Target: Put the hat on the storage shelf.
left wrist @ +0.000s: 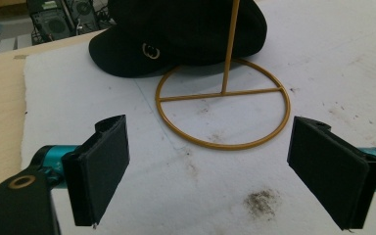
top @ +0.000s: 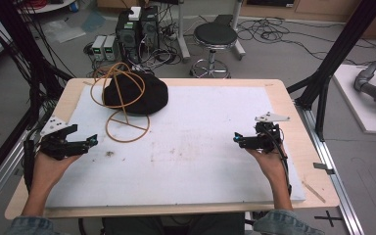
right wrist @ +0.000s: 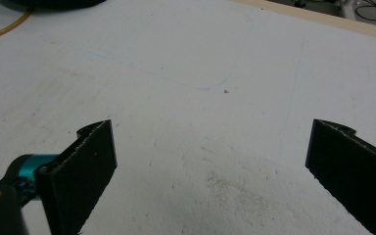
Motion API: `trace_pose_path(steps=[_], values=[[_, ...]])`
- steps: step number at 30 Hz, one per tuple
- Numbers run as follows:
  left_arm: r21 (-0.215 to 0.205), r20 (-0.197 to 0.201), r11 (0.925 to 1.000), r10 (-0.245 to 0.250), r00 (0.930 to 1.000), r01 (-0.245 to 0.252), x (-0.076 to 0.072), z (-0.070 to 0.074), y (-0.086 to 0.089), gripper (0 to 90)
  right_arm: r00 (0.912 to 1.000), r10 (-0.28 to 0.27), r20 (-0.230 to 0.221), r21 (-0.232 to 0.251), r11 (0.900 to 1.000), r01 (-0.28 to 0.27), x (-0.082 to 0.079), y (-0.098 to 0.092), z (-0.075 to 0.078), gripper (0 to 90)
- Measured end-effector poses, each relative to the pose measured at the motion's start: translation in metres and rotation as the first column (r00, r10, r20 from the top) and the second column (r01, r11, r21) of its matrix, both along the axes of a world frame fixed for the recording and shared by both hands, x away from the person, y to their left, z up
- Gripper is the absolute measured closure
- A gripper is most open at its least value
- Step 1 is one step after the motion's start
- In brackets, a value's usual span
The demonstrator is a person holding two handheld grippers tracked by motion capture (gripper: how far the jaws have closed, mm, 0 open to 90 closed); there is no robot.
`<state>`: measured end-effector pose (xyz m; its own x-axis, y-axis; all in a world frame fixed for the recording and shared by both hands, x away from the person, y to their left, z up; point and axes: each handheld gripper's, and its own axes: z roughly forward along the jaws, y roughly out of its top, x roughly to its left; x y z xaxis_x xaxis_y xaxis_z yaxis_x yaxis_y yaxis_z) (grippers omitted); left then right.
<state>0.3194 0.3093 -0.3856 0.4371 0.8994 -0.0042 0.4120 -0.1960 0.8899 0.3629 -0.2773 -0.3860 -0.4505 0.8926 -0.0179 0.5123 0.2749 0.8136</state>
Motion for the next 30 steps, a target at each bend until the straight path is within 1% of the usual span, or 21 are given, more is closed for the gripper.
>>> trace_pose_path(steps=[3,4,6,7,9,10,12,15,16,19,21,23,24,26,29,30], values=[[-0.009,-0.002,1.0000,0.001,1.0000,-0.001,0.001,0.000,0.000,16.0,1.0000,-0.001,-0.001,-0.003,1.000,0.001,0.001,0.000,-0.001,4.4],[-0.012,-0.001,0.9999,-0.003,1.0000,0.003,0.001,0.000,-0.001,16.0,0.9999,-0.011,-0.003,0.002,1.000,0.011,0.001,0.000,-0.001,4.4],[-0.015,-0.001,0.9999,-0.003,1.0000,0.003,0.001,0.000,-0.001,16.0,0.9993,-0.036,0.009,0.027,0.999,0.036,0.000,-0.001,-0.001,4.4],[-0.016,0.000,0.9999,-0.003,1.0000,0.003,0.001,0.000,-0.001,16.0,0.9988,-0.047,0.012,0.050,0.998,0.047,0.000,-0.002,-0.001,4.4],[-0.017,0.002,0.9999,-0.003,1.0000,0.003,0.001,0.000,-0.001,16.0,0.9985,-0.054,0.015,0.075,0.996,0.052,-0.001,-0.004,-0.001,4.4],[-0.015,0.002,0.9999,-0.003,1.0000,0.003,0.001,0.000,-0.001,16.0,0.9986,-0.050,0.020,0.078,0.996,0.048,-0.001,-0.005,-0.001,4.4],[-0.012,-0.001,0.9999,-0.005,1.0000,0.005,0.001,-0.001,-0.001,16.0,0.9986,-0.050,0.017,0.087,0.995,0.048,-0.001,-0.004,-0.001,4.4],[-0.010,-0.006,0.9999,-0.007,1.0000,0.007,0.001,-0.002,-0.002,16.0,0.9993,-0.035,0.012,0.090,0.995,0.034,0.000,-0.001,-0.001,4.4],[-0.008,-0.008,0.9999,-0.008,0.9999,0.008,0.001,-0.002,-0.002,16.0,0.9996,-0.024,0.015,0.086,0.996,0.023,0.001,0.004,-0.001,4.4],[-0.012,-0.010,0.9999,-0.006,0.9999,0.006,0.001,-0.003,-0.002,16.0,0.9995,-0.019,0.024,0.075,0.997,0.017,0.003,0.007,-0.001,4.5],[-0.012,-0.009,0.9999,-0.004,1.0000,0.004,0.000,-0.003,-0.001,16.0,0.9997,-0.006,0.023,0.092,0.996,0.004,0.008,0.009,-0.001,4.7],[-0.011,-0.005,0.9999,0.001,1.0000,-0.001,0.000,-0.002,0.000,16.0,0.9998,0.006,0.018,0.096,0.995,-0.008,0.013,0.012,0.000,4.7],[-0.009,-0.004,1.0000,0.001,1.0000,-0.001,0.000,-0.002,0.001,16.0,0.9998,0.016,0.008,0.098,0.995,-0.017,0.017,0.014,0.000,4.7],[-0.008,-0.001,1.0000,0.002,1.0000,-0.002,0.000,-0.001,0.001,16.0,0.9993,0.038,-0.001,0.079,0.996,-0.037,0.025,0.021,0.004,4.7],[-0.012,0.000,0.9999,0.007,1.0000,-0.007,-0.001,0.000,0.002,16.0,0.9970,0.078,0.000,0.086,0.993,-0.078,0.035,0.035,0.011,4.7],[-0.010,0.002,0.9999,0.006,1.0000,-0.006,-0.001,0.000,0.002,16.0,0.9948,0.101,0.012,0.088,0.991,-0.102,0.043,0.046,0.016,5.6]])
